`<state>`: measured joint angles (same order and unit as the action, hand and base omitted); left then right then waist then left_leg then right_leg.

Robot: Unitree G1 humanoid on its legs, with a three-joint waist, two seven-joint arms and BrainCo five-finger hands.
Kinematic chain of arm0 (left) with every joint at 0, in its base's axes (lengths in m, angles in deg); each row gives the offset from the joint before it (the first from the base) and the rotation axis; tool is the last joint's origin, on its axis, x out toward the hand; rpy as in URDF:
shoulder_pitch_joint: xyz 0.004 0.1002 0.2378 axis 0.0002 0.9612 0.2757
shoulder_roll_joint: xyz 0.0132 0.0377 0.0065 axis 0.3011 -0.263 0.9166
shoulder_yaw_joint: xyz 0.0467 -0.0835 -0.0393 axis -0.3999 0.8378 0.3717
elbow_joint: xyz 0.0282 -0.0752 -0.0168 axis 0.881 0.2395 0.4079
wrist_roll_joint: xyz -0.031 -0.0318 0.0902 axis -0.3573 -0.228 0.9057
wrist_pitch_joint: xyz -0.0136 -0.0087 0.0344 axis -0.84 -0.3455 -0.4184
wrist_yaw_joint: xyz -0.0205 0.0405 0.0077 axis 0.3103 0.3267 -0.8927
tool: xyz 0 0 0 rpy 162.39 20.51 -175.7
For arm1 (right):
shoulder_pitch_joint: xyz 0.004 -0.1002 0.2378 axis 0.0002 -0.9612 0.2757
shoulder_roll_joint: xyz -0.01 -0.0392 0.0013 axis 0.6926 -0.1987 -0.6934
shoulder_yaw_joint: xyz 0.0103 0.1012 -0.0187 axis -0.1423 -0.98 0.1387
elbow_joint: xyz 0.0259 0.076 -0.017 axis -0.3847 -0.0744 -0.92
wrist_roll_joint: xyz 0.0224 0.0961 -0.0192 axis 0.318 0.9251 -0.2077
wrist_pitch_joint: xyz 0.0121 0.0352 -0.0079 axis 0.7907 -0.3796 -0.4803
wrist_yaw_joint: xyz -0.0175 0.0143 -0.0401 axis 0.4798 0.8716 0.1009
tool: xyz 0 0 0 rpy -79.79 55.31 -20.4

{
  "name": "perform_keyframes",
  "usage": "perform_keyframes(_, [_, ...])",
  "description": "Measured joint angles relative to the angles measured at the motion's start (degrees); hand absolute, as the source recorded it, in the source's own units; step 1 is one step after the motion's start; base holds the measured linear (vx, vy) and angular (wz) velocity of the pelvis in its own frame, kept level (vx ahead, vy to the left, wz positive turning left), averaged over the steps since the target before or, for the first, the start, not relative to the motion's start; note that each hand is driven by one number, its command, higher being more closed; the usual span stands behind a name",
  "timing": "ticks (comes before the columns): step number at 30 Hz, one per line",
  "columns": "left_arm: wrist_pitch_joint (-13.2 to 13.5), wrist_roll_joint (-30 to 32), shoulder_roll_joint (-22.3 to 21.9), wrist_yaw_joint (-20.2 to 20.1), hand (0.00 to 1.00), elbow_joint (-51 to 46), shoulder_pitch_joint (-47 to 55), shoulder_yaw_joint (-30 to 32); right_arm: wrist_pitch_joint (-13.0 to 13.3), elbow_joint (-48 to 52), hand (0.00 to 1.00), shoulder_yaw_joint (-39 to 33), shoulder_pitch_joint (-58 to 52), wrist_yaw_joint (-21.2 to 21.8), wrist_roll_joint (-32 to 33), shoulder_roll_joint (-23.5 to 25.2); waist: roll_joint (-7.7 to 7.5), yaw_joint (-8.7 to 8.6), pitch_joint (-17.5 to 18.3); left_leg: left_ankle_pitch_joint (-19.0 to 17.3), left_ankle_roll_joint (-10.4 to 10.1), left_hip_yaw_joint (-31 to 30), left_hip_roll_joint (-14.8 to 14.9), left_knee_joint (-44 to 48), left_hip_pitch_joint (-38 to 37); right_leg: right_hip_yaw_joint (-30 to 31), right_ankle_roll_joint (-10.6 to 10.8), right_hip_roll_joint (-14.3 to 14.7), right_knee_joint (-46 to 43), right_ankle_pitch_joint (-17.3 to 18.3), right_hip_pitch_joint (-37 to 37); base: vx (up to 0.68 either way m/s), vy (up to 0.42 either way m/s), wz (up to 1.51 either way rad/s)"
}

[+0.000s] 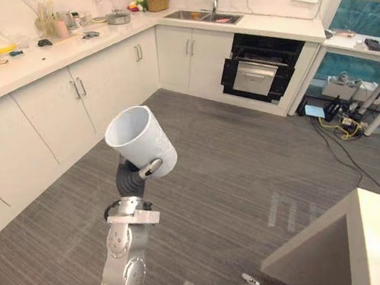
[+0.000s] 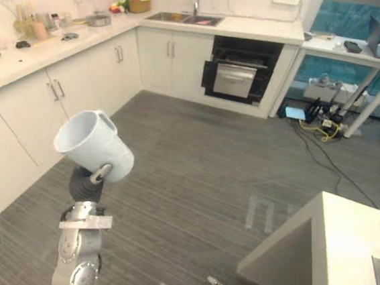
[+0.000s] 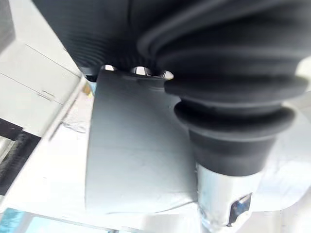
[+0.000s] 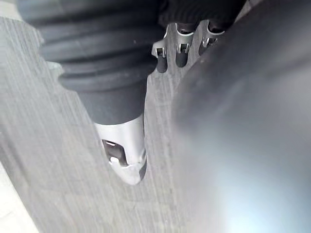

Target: Walk over to the sink, pick up the cup, carry it to the dishwasher, place the cup inside the dishwasher, then close the dishwasher door

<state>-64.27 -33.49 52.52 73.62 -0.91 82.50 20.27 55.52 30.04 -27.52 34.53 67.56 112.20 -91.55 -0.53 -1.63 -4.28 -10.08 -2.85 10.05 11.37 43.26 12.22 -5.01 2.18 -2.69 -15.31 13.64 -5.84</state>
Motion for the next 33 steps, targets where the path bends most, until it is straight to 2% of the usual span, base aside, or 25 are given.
perform_keyframes(1, [0.81, 0.09, -0.18, -0.56, 1.0, -0.75, 1.72, 1.91, 0.07, 0.46, 0.0, -0.02, 0.0, 0.09, -0.02, -0.07, -0.1, 0.43, -0.13, 2.62, -1.48, 0.04, 1.64, 6.06, 3.03, 0.76, -0.79, 0.45, -0.93, 0.8, -0.36, 0.03, -0.004, -0.15])
perform_keyframes(3, [1.1, 0.0, -0.08, -1.71, 1.0, -0.59, 2.48, 4.27, 0.33, 0.45, 0.0, -0.17, 0.24, 0.13, 0.0, -0.6, 0.64, 1.04, -0.7, -0.07, -2.62, 0.0, 1.62, 6.69, 4.24, 1.19, -0.92, 0.18, -0.64, 0.85, -0.98, 0.08, 0.048, -0.07])
perform_keyframes(4, [1.28, -0.22, -0.01, -2.98, 1.0, 0.28, 2.52, 6.01, 0.44, 0.41, 0.0, -0.67, 0.71, 0.39, 0.03, -1.23, 0.79, 0.85, -1.27, -2.39, -2.02, 0.06, 0.56, 1.56, 4.34, 1.2, -0.7, -0.48, 0.21, 0.93, -1.86, 0.12, 0.135, 0.13])
perform_keyframes(5, [1.32, -0.4, 0.04, -3.8, 1.0, 1.23, 2.77, 7.06, 0.73, 0.34, 0.0, -1.07, 1.12, 0.37, -0.04, -1.54, 1.23, 0.76, -1.79, -1.67, -2.11, -0.15, -2.04, -8.23, 4.16, 1.18, -0.15, -2.05, 1.07, 1.19, -2.03, 0.12, 0.165, 0.15])
perform_keyframes(6, [1.32, -0.4, -0.15, -4.08, 1.0, 1.39, 3.01, 7.52, 1.19, 0.22, 0.0, -1.14, 1.26, 0.39, -0.12, -1.85, 1.63, 0.78, -2.22, -0.13, -2.84, -0.82, -3.19, -14.26, 3.55, 1.31, 0.22, -2.56, 1.86, 1.37, -2.4, 0.13, 0.218, 0.04])
perform_keyframes(7, [1.51, -0.37, -0.65, -4.41, 1.0, 1.66, 3.89, 8.27, 2.05, -0.65, 0.0, -1.35, 1.41, 0.51, -0.14, -2.56, 2.64, 1.14, -2.98, 6.0, -2.7, -1.4, -4.78, -21.69, 1.1, 2.43, 1.33, -3.05, 5.4, 1.3, -4.72, 0.26, 0.21, -0.16])
perform_keyframes(8, [1.7, -0.38, -1.16, -4.45, 1.0, 2.76, 4.48, 8.95, 2.73, -1.99, 0.0, -2.02, 2.04, 0.64, -0.08, -2.79, 3.51, 1.9, -3.38, 3.9, -1.27, -1.46, -6.22, -21.61, -0.03, 4.59, 2.04, -2.54, 6.56, 1.0, -6.75, 0.24, 0.17, -0.19])
perform_keyframes(9, [1.7, -0.39, -1.24, -4.39, 1.0, 2.78, 4.71, 9.49, 2.99, -1.95, 0.0, -2.42, 2.16, 1.1, -0.01, -2.9, 3.5, 1.99, -3.7, 1.96, -1.45, -2.11, -6.48, -19.8, 0.83, 4.65, 1.99, -2.0, 5.43, 0.88, -6.64, 0.35, 0.069, -0.32])
perform_keyframes(10, [2.03, -0.39, -1.07, -4.45, 1.0, 2.51, 4.88, 10.51, 3.36, -2.1, 0.0, -2.35, 2.6, 1.88, 0.04, -2.57, 2.45, 3.06, -4.15, -0.32, 0.02, -2.55, -7.95, -16.27, 2.19, 3.98, 0.6, -1.87, 4.13, 1.33, -6.49, 0.18, -0.002, -0.33])
perform_keyframes(12, [1.84, -0.42, -1.13, -4.77, 1.0, 2.78, 4.92, 10.57, 4.11, -3.95, 0.0, -2.33, 3.6, 2.37, 0.12, -2.47, 2.59, 3.7, -4.17, -2.35, 3.64, -4.48, -9.57, -11.26, 4.13, 4.39, 1.86, -3.01, 3.54, 3.28, -6.34, 0.28, 0.144, -0.34])
perform_keyframes(14, [1.31, -0.4, -0.46, -5.8, 1.0, 2.56, 4.84, 10.22, 4.53, -4.75, 0.0, -2.38, 3.39, 2.33, 0.43, -1.49, 0.9, 4.08, -2.65, -3.31, 5.37, -3.4, -11.68, -10.56, 3.94, 4.78, 3.55, -5.06, 1.87, 5.51, -6.16, 0.29, 0.16, -0.15])
perform_keyframes(15, [0.2, -0.45, -0.11, -6.73, 1.0, 2.62, 4.14, 10.34, 5.38, -5.01, 0.0, -2.93, 3.38, 2.44, 0.52, -1.33, 0.45, 4.01, -2.24, -4.42, 7.62, -2.27, -12.24, -10.42, 3.11, 4.23, 5.31, -6.33, -4.59, 7.15, -4.04, 0.3, 0.086, -0.08])
perform_keyframes(17, [-1.8, -0.47, 0.28, -7.98, 1.0, 2.32, 3.78, 10.28, 5.99, -6.32, 0.0, -5.02, 3.08, 2.62, 0.58, -1.1, -0.29, 3.86, -1.74, -5.62, 8.23, -1.26, -13.53, -11.68, -0.19, 4.02, 8.68, -8.44, -15.86, 5.78, 0.09, 0.31, 0.106, -0.22])
perform_keyframes(18, [-2.81, -0.49, 0.41, -8.69, 1.0, 1.11, 3.76, 10.35, 6.63, -6.11, 0.0, -5.64, 3.24, 2.71, 0.61, -0.9, -1.06, 4.18, -1.76, -6.52, 8.88, -0.35, -14.75, -14.4, -3.62, 3.51, 12.34, -10.68, -25.79, 2.41, 4.11, 0.32, 0.111, -0.32])
perform_keyframes(19, [-3.37, -0.5, 1.24, -8.8, 1.0, -0.44, 3.66, 9.87, 7.07, -5.74, 0.0, -6.79, 3.32, 2.8, 0.63, -0.78, -1.67, 3.4, -1.77, -6.78, 9.83, -0.35, -15.99, -17.79, -7.31, 2.5, 10.84, -12.91, -34.84, -3.91, 8.27, 0.33, 0.099, -0.28])
perform_keyframes(20, [-3.37, -0.42, 1.51, -8.78, 1.0, -0.78, 3.63, 9.42, 7.18, -5.59, 0.0, -6.98, 3.29, 2.97, 0.63, -0.78, -1.67, 3.18, -1.56, -6.86, 10.33, -0.37, -16.24, -19.71, -9.23, 2.46, 9.03, -13.15, -38.82, -5.83, 10.21, 0.34, 0.079, -0.12])
perform_keyframes(21, [-3.31, -0.21, 2.3, -8.37, 1.0, -0.86, 3.07, 8.14, 7.31, -4.38, 0.0, -7.16, 3.13, 3.15, 0.57, -0.63, -1.86, 2.83, -1.49, -6.58, 11.15, -0.88, -16.23, -23.88, -13.18, 1.36, 6.29, -12.23, -44.33, -4.37, 13.33, 0.4, 0.032, 0.01])
perform_keyframes(23, [-3.26, 0.15, 2.48, -7.53, 1.0, -0.83, 1.65, 5.59, 7.82, -2.77, 0.0, -7.18, 2.87, 3.47, 0.6, 0.61, -1.69, 1.55, -1.35, -5.32, 11.22, -2.37, -15.37, -29.4, -18.08, -1.89, 4.52, -9.5, -44.83, -0.53, 17.81, 0.35, -0.009, 0.19])
perform_keyframes(25, [-3.34, 0.17, 2.38, -7.38, 1.0, 0.06, -1.41, 2.3, 7.94, 0.56, 0.0, -7.63, 2.52, 3.61, 0.59, 1.23, -1.32, 0.52, -1.52, -4.48, 8.86, -4.01, -14.13, -32.78, -21.53, -5.92, 2.06, -6.89, -37.31, 2.21, 23.75, 0.44, -0.089, 0.48])
perform_keyframes(27, [-4.37, 0.15, 1.89, -7.47, 1.0, 1.64, -4.06, -0.7, 7.72, 3.39, 0.0, -7.55, 0.87, 2.95, 0.59, 1.71, 0.49, -0.94, -2.42, -5.54, 5.39, -6.61, -11.6, -33.46, -25.42, -8.51, 0.83, -5.53, -24.48, 0.74, 25.97, 0.57, -0.147, 0.75])
perform_keyframes(29, [-4.8, 0.16, 0.93, -7.48, 1.0, 1.6, -4.16, -2.38, 6.81, 5.39, 0.0, -7.93, -1.12, 2.69, 2.07, 2.69, 1.57, -1.53, -3.07, -8.26, 2.69, -7.85, -9.45, -32.55, -28.97, -8.06, 0.84, -4.96, -12.13, -6.58, 26.8, 0.48, -0.144, 0.62])
perform_keyframes(30, [-4.8, 0.17, 0.72, -7.41, 1.0, 1.51, -3.82, -2.6, 6.85, 6.13, 0.0, -7.49, -1.91, 2.74, 2.08, 2.97, 1.31, -1.56, -3.03, -9.42, 1.87, -7.74, -9.16, -31.67, -29.93, -7.96, 0.29, -5.2, -9.41, -9.28, 26.82, 0.46, -0.191, 0.44])
perform_keyframes(31, [-4.78, 0.32, 0.86, -7.24, 1.0, 1.03, -2.88, -2.71, 6.5, 7.27, 0.0, -6.28, -3.11, 2.77, 1.6, 3.37, -0.1, -1.55, -2.46, -11.94, 0.45, -6.87, -8.89, -29.32, -31.77, -7.42, -0.8, -5.59, -5.63, -14.01, 26.48, 0.71, -0.324, 0.24])
perform_keyframes(32, [-4.55, 0.4, -0.48, -6.78, 1.0, 1.83, -1.63, -2.82, 6.33, 7.76, 0.0, -6.26, -2.75, 3.03, 2.06, 2.27, 1.34, -1.57, -2.02, -13.74, -0.12, -6.28, -6.28, -25.79, -32.78, -7.62, -1.42, -4.27, -10.72, -16.01, 26.83, 0.72, -0.335, 0.13])
perform_keyframes(33, [-4.54, 0.53, -0.9, -6.43, 1.0, 1.94, -1.08, -3.11, 6.29, 8.13, 0.0, -5.81, -2.29, 2.78, 1.79, 1.44, 2.62, -1.67, -1.96, -13.67, -0.11, -6.18, -4.89, -23.15, -32.25, -8.27, -1.87, -3.18, -12.33, -13.87, 26.79, 0.7, -0.362, -0.05])
